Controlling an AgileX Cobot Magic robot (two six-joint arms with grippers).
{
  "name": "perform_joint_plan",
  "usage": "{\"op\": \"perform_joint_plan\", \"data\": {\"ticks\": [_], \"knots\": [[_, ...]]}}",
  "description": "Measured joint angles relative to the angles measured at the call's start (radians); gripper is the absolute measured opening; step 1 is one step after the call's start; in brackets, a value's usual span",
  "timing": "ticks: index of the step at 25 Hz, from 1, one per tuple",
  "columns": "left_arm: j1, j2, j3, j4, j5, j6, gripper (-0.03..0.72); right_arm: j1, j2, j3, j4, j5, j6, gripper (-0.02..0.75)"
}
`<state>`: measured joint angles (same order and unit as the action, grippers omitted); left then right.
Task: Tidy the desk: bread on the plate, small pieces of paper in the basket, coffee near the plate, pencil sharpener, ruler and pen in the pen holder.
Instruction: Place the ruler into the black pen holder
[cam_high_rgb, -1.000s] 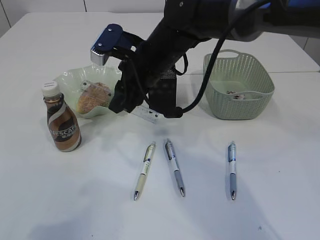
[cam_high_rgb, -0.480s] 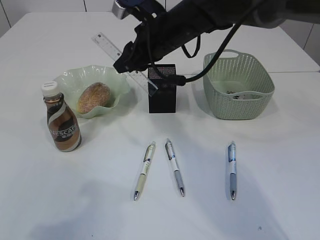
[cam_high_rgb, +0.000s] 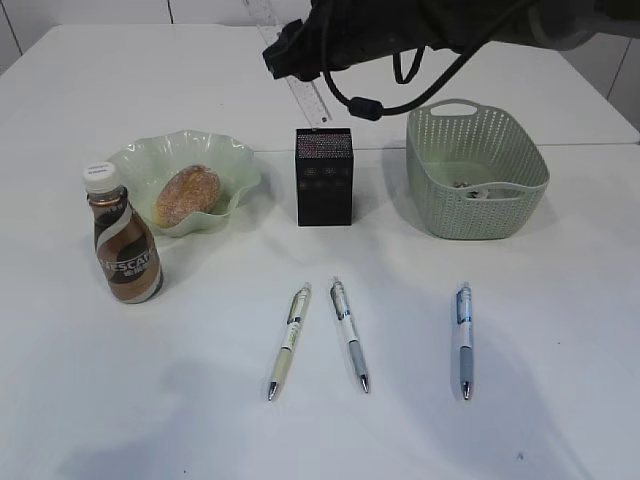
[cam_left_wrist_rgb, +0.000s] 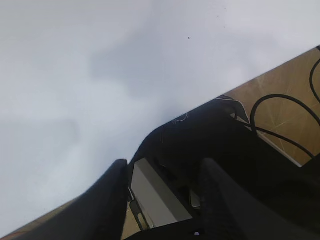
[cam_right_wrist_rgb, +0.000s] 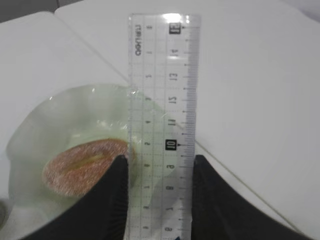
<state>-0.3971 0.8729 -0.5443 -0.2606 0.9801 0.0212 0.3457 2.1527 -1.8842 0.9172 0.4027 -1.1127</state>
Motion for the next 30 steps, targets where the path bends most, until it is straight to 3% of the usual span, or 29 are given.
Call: {"op": "perform_joint_plan", "data": {"ticks": [5, 12, 18, 30], "knots": [[0.0, 0.0, 0.0, 0.0, 0.0, 0.0, 0.328, 0.0, 0.033, -0.002, 0.121, -0.135, -0.004, 0.283], [0.0, 0.0, 0.0, -0.002, -0.001, 0.0, 0.328, 0.0, 0.089, -0.002, 0.174, -0.257, -0.014, 0.283], [0.0, 0.0, 0.0, -0.002, -0.002, 0.0, 0.328, 0.0, 0.12, -0.002, 0.288, -0.371, -0.018, 0.283], [0.0, 0.0, 0.0, -0.002, -0.026, 0.0, 0.328, 0.0, 0.151, -0.002, 0.313, -0.403, -0.018, 0.283]]}}
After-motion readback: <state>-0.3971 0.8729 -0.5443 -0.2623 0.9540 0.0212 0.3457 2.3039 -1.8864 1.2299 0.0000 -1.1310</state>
